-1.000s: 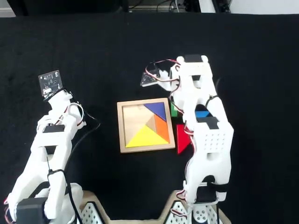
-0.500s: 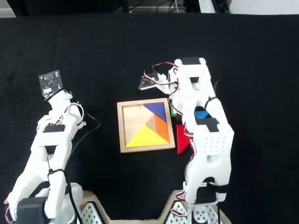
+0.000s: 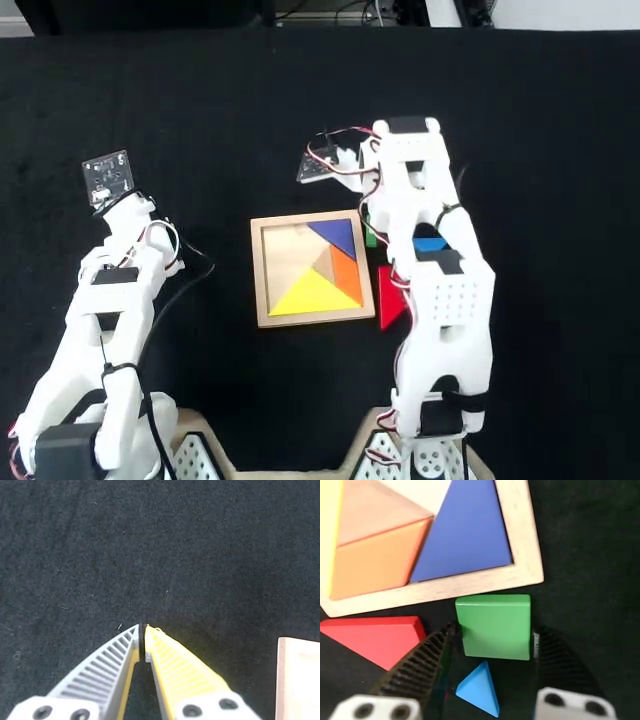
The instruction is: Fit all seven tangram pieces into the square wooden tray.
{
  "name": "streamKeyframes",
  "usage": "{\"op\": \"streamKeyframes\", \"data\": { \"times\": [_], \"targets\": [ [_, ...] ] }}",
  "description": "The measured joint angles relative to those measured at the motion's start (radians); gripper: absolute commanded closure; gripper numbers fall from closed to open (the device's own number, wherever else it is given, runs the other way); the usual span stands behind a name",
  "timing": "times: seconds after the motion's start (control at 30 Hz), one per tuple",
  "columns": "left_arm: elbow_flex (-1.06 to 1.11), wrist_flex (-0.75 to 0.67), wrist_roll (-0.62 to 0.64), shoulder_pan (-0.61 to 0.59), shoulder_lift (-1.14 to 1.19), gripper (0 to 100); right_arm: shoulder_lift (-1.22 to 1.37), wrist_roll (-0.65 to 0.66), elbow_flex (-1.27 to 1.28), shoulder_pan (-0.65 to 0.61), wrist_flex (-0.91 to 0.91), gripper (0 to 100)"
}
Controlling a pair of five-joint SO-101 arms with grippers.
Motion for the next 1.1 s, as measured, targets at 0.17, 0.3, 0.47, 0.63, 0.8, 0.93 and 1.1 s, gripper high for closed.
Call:
{"op": "streamKeyframes", "data": {
  "times": [0.17,0.3,0.47,0.63,0.8,0.93,1.1],
  "targets": [
    [0.000,0.000,0.000,0.000,0.000,97,0.026,-0.002,-0.051,0.000,0.025,76.2],
    [0.000,0.000,0.000,0.000,0.000,97,0.029,-0.015,-0.075,0.000,0.057,76.2],
    [0.000,0.000,0.000,0.000,0.000,97,-0.040,-0.018,-0.098,-0.011,0.155,76.2],
    [0.000,0.000,0.000,0.000,0.000,97,-0.193,-0.026,-0.064,-0.012,0.181,76.2],
    [0.000,0.000,0.000,0.000,0.000,97,-0.319,-0.092,0.072,-0.025,0.126,75.8],
    [0.000,0.000,0.000,0.000,0.000,97,-0.410,-0.107,0.224,-0.031,0.097,75.8],
    [0.000,0.000,0.000,0.000,0.000,97,-0.657,-0.144,0.482,-0.028,0.003,76.1]
  ]
}}
